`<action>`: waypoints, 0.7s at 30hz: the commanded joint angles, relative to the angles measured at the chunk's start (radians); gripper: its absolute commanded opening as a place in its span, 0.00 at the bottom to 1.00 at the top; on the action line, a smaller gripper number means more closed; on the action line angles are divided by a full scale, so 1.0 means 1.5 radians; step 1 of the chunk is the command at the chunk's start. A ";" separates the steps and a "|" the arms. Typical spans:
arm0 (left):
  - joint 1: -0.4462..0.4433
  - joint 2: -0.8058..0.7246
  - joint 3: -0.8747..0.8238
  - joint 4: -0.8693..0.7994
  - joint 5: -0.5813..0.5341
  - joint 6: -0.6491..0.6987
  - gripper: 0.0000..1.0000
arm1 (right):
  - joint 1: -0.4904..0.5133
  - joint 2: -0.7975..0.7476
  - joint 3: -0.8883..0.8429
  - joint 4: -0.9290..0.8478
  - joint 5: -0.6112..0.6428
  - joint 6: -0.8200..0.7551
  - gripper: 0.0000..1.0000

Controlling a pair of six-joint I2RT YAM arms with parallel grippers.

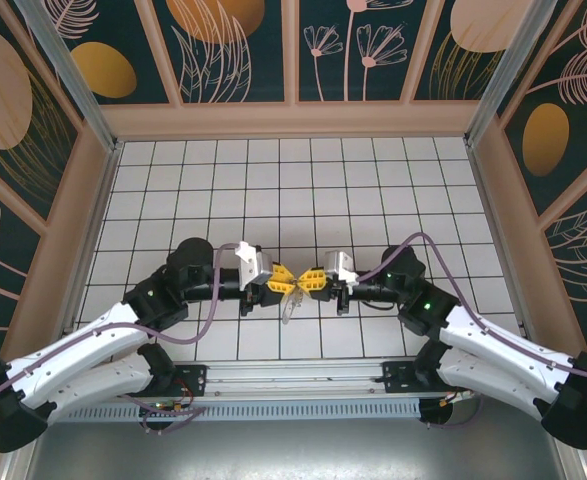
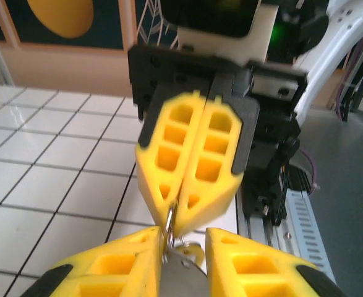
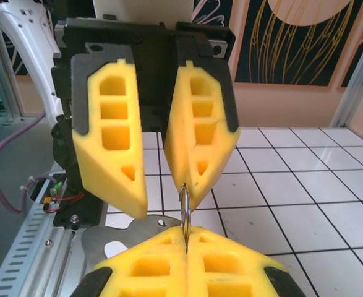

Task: Put the keys on the keyring

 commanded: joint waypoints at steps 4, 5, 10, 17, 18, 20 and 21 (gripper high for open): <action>0.001 0.039 0.093 -0.153 -0.058 0.062 0.25 | -0.005 0.018 0.089 -0.121 0.061 -0.064 0.00; 0.001 0.044 0.101 -0.162 -0.065 0.067 0.25 | -0.004 0.025 0.099 -0.139 0.069 -0.069 0.00; 0.000 0.068 0.133 -0.204 -0.096 0.100 0.25 | 0.004 0.059 0.126 -0.186 0.103 -0.073 0.00; 0.001 0.099 0.160 -0.234 -0.102 0.129 0.20 | 0.014 0.072 0.145 -0.210 0.104 -0.083 0.00; 0.001 0.102 0.161 -0.234 -0.101 0.130 0.20 | 0.016 0.076 0.147 -0.213 0.105 -0.084 0.00; 0.001 0.106 0.161 -0.233 -0.099 0.131 0.19 | 0.022 0.081 0.151 -0.217 0.108 -0.087 0.00; 0.001 0.109 0.159 -0.231 -0.099 0.131 0.19 | 0.024 0.082 0.152 -0.218 0.109 -0.088 0.00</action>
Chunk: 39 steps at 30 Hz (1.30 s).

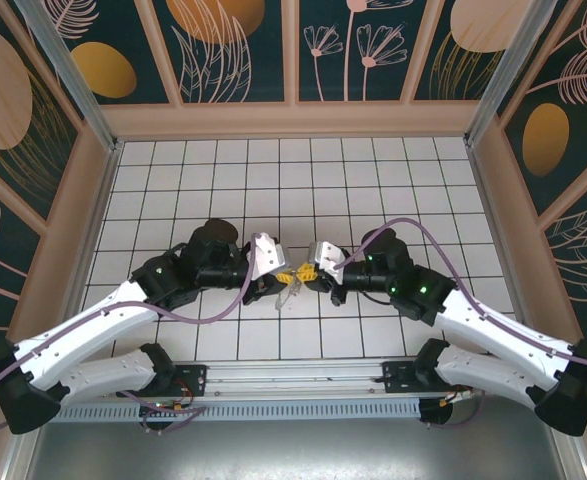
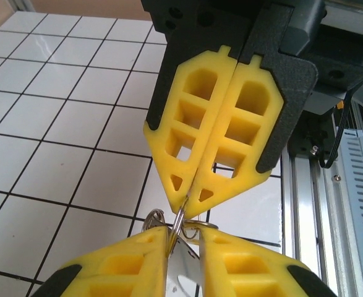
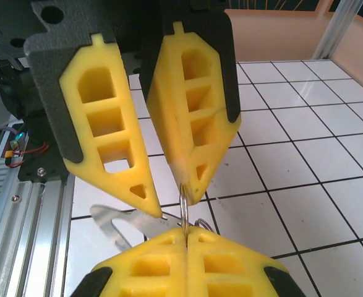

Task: Put the keys on the keyring

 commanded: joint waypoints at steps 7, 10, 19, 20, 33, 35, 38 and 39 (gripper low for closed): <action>0.000 0.024 0.012 0.006 0.011 0.020 0.13 | 0.015 0.005 0.025 -0.004 0.006 -0.014 0.00; 0.000 0.040 0.012 0.014 0.024 0.021 0.00 | 0.019 0.005 0.025 -0.007 0.004 -0.011 0.00; 0.000 0.004 -0.034 0.081 0.060 -0.026 0.00 | 0.021 0.002 0.032 -0.007 0.002 -0.007 0.00; 0.001 0.002 -0.043 0.091 0.063 -0.032 0.00 | 0.021 0.004 0.032 -0.007 0.003 -0.006 0.00; 0.001 -0.019 -0.075 0.161 0.040 -0.076 0.00 | 0.020 -0.033 -0.005 0.049 0.016 0.020 0.19; 0.001 -0.033 -0.084 0.172 0.043 -0.083 0.00 | 0.020 -0.041 -0.015 0.062 0.017 0.024 0.22; 0.001 -0.055 -0.104 0.195 0.043 -0.097 0.00 | 0.020 -0.043 -0.010 0.056 0.022 0.030 0.26; 0.001 -0.060 -0.109 0.202 0.042 -0.102 0.00 | 0.020 -0.045 -0.010 0.053 0.025 0.032 0.27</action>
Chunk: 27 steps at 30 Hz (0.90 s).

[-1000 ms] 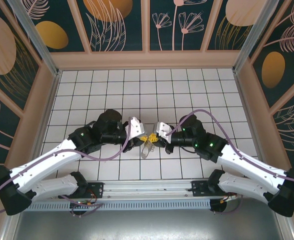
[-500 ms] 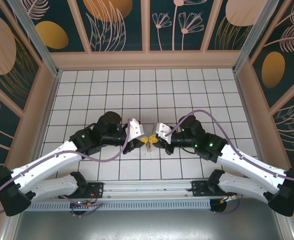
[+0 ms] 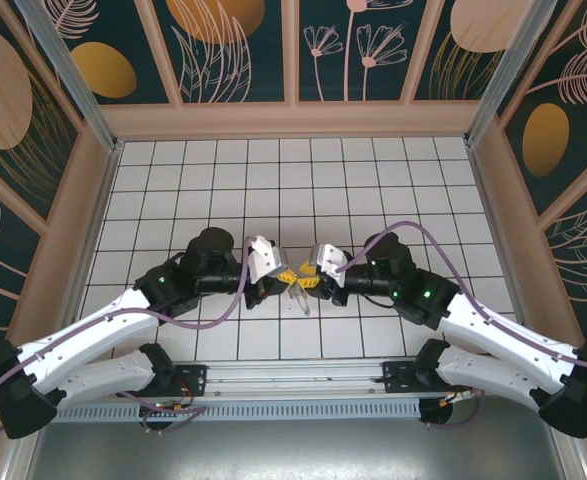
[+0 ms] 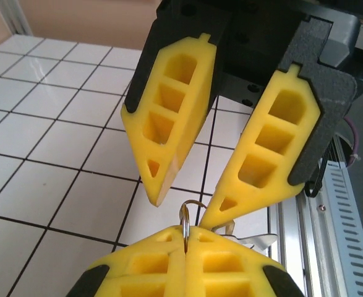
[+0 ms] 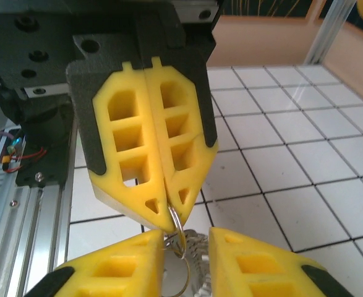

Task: Put the keys on the keyring

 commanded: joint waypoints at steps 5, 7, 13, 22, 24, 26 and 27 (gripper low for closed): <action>0.000 -0.047 -0.039 0.101 0.017 -0.050 0.00 | 0.005 -0.054 -0.021 0.050 -0.002 0.032 0.31; 0.000 -0.056 -0.046 0.111 0.016 -0.057 0.00 | 0.004 -0.072 -0.032 0.059 -0.009 0.034 0.31; 0.001 -0.095 -0.065 0.141 0.013 -0.074 0.00 | 0.000 -0.095 -0.066 0.088 -0.026 0.045 0.33; 0.000 -0.132 -0.092 0.185 0.038 -0.081 0.00 | -0.002 -0.096 -0.083 0.137 -0.064 0.056 0.34; 0.000 -0.134 -0.093 0.185 0.038 -0.079 0.00 | -0.003 -0.098 -0.084 0.148 -0.081 0.059 0.34; 0.000 -0.136 -0.096 0.186 0.039 -0.077 0.00 | -0.004 -0.099 -0.084 0.157 -0.096 0.063 0.34; 0.001 -0.139 -0.096 0.187 0.039 -0.076 0.00 | -0.004 -0.098 -0.084 0.159 -0.101 0.065 0.34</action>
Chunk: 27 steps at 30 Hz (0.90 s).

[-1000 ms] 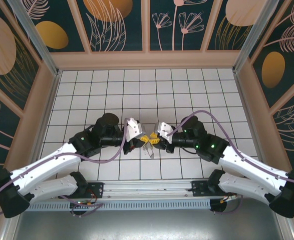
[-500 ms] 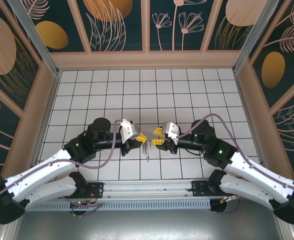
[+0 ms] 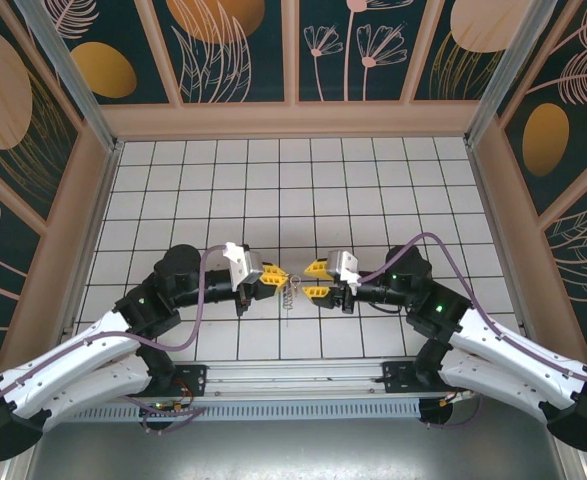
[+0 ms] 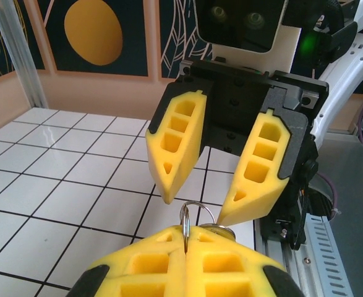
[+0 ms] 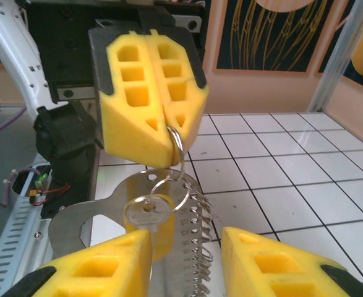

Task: Put the keys on the keyring

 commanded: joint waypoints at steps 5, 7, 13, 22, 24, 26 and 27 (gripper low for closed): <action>0.001 -0.013 -0.010 0.038 0.013 0.002 0.00 | -0.005 -0.010 -0.006 0.054 -0.017 0.037 0.34; 0.000 -0.015 -0.013 0.040 0.015 0.005 0.00 | -0.006 -0.013 -0.002 0.056 -0.018 0.052 0.34; 0.000 -0.011 -0.022 0.044 0.018 0.014 0.00 | -0.011 -0.001 0.014 0.054 -0.013 0.089 0.34; 0.000 -0.010 -0.023 0.045 0.023 0.017 0.00 | -0.016 0.057 0.030 0.047 -0.014 0.099 0.25; 0.000 -0.006 -0.022 0.044 0.024 0.018 0.00 | -0.016 0.067 0.033 0.046 -0.031 0.100 0.25; 0.000 -0.005 -0.022 0.047 0.025 0.017 0.00 | -0.016 0.072 0.034 0.043 -0.038 0.098 0.22; 0.000 -0.004 -0.022 0.046 0.024 0.017 0.00 | -0.016 0.072 0.034 0.041 -0.046 0.097 0.21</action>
